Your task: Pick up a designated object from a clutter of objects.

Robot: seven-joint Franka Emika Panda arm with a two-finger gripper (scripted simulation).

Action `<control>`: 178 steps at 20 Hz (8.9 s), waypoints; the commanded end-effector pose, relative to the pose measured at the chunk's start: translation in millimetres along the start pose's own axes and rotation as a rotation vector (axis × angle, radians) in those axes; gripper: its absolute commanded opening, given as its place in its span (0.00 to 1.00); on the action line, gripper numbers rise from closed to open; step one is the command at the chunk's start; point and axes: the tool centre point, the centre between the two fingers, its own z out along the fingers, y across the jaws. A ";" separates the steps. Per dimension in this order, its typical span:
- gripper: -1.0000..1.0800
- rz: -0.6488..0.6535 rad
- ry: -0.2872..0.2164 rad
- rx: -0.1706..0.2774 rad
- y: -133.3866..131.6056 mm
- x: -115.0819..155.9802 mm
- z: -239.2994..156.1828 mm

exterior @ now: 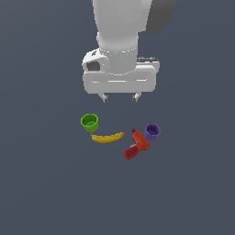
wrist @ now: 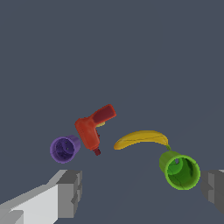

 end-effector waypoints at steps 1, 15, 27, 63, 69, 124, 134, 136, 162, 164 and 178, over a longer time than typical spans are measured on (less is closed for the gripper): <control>0.96 0.000 0.000 0.000 0.0 0.0 0.0; 0.96 0.007 -0.023 -0.001 -9.1 1.8 16.0; 0.96 -0.126 -0.034 -0.034 7.3 3.3 43.0; 0.96 -1.140 -0.117 -0.058 81.0 -25.3 211.5; 0.96 -1.319 -0.107 -0.035 83.6 -34.3 234.7; 0.00 -1.570 -0.067 -0.001 84.3 -47.4 307.9; 0.00 -1.571 -0.067 0.001 95.1 -30.9 257.8; 0.00 -1.572 -0.067 0.002 98.6 -25.4 241.3; 0.00 -1.572 -0.063 0.005 153.8 60.3 -4.3; 0.00 -1.571 -0.064 0.004 157.4 65.5 -18.3; 0.00 -1.567 -0.067 0.002 176.3 94.3 -89.4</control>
